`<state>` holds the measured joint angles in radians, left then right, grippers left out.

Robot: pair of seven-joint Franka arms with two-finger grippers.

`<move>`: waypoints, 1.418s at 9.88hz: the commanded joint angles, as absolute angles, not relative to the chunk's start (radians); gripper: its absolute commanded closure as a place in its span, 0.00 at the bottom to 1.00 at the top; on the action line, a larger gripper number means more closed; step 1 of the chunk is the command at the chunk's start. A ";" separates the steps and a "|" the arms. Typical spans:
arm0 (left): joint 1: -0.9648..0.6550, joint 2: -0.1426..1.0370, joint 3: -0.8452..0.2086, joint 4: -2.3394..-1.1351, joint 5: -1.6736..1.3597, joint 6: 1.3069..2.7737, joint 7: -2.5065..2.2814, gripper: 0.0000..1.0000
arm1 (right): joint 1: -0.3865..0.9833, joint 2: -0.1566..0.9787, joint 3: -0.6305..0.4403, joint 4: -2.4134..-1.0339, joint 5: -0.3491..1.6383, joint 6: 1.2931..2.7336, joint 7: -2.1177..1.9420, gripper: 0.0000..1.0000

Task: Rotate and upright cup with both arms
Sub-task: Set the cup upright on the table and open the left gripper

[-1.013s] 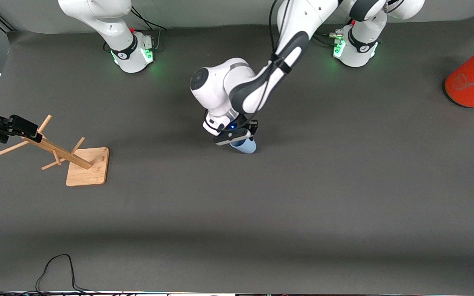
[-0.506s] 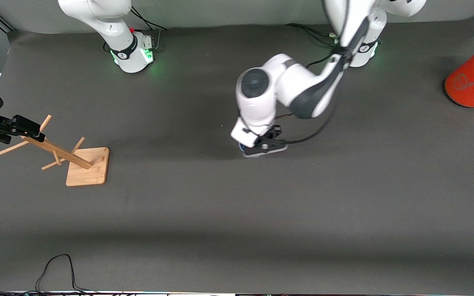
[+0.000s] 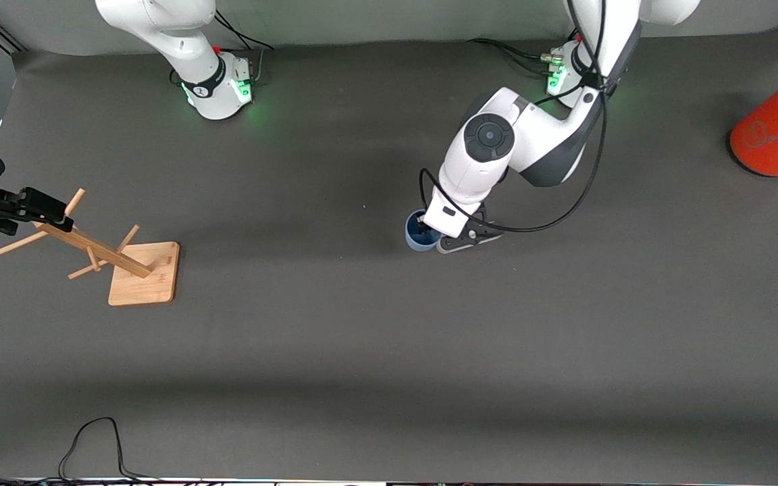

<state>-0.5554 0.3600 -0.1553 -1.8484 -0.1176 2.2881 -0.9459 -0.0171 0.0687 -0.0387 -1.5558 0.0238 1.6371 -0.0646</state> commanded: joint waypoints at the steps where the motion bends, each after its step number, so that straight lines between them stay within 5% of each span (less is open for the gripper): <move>1: -0.621 0.414 -0.152 -1.858 -0.140 2.383 -0.997 1.00 | -0.023 0.055 -0.031 -1.557 0.014 1.617 -0.089 0.00; 4: -0.649 0.483 -0.150 -1.858 -0.138 2.434 -1.005 0.91 | -0.020 0.055 -0.031 -1.555 0.012 1.621 -0.089 0.00; 5: -0.652 0.488 -0.150 -1.858 -0.137 2.439 -1.009 0.78 | -0.017 0.055 -0.031 -1.555 0.011 1.621 -0.089 0.00; 6: -0.655 0.488 -0.150 -1.858 -0.129 2.441 -1.009 0.46 | -0.017 0.055 -0.031 -1.555 0.011 1.623 -0.089 0.00; 8: -0.664 0.489 -0.149 -1.858 -0.124 2.439 -1.011 0.10 | -0.015 0.055 -0.032 -1.555 -0.001 1.626 -0.089 0.00; 9: -0.663 0.483 -0.149 -1.858 -0.124 2.428 -1.020 0.00 | -0.014 0.055 -0.031 -1.555 -0.012 1.626 -0.089 0.00; 14: -0.634 0.248 -0.088 -1.848 0.039 2.179 -0.970 0.00 | -0.015 0.055 -0.031 -1.559 -0.012 1.625 -0.097 0.00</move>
